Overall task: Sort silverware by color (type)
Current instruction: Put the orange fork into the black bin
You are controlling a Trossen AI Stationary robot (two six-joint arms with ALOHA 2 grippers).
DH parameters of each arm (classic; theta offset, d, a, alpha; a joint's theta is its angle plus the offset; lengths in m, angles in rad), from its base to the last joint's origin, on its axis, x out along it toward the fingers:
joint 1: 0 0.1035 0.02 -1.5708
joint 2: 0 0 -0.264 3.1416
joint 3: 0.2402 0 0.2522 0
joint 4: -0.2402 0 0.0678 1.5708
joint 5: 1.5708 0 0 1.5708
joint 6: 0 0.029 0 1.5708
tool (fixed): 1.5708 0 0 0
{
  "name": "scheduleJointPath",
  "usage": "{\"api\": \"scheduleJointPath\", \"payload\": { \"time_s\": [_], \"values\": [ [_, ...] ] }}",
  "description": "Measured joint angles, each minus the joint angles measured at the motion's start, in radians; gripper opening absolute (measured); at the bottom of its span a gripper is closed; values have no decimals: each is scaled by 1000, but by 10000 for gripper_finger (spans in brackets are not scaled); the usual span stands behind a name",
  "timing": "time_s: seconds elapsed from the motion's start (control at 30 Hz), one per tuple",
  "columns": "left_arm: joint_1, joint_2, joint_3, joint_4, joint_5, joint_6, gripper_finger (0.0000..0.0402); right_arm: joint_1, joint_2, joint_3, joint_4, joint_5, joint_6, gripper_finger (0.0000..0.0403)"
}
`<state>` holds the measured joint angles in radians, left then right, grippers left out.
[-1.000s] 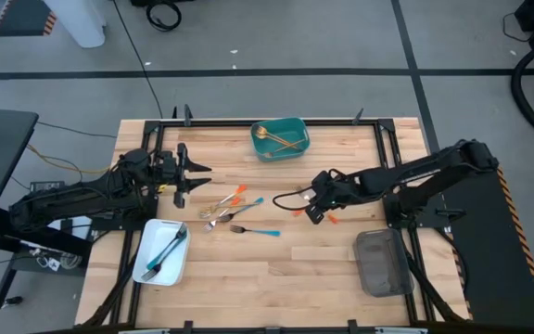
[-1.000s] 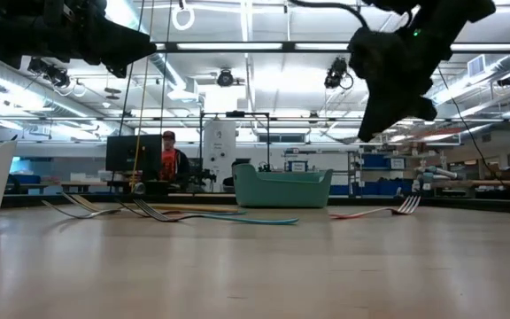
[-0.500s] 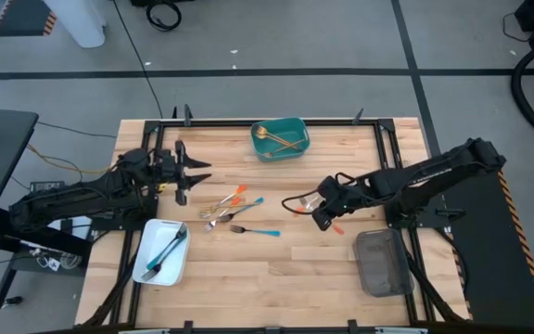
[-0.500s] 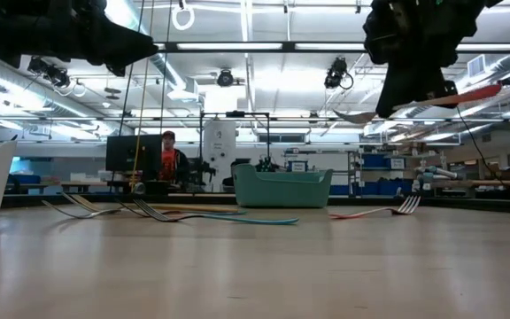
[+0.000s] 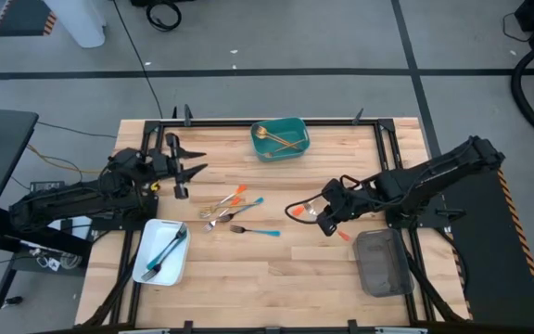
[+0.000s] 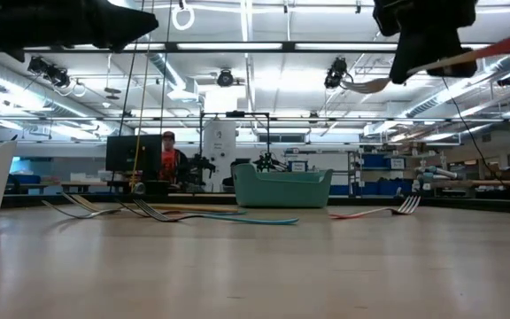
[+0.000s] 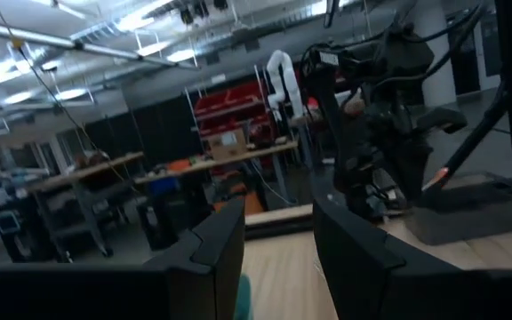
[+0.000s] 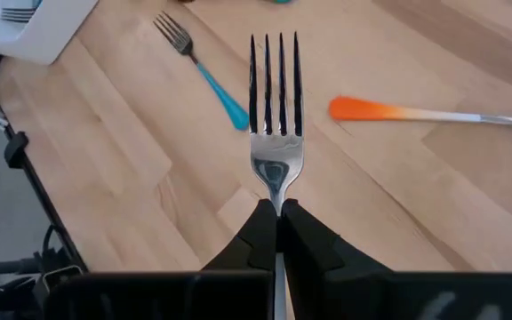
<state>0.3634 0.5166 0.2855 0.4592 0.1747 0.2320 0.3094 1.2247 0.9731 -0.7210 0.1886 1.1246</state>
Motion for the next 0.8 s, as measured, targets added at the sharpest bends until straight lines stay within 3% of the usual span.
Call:
{"api": "scheduleJointPath", "payload": {
  "time_s": [0.23,0.8],
  "values": [
    [0,0,0,80,0,56,142,46,0,59,-122,4,85,13],
    [0,0,0,224,-40,159,142,190,0,61,-213,-79,285,13]
  ]
}}
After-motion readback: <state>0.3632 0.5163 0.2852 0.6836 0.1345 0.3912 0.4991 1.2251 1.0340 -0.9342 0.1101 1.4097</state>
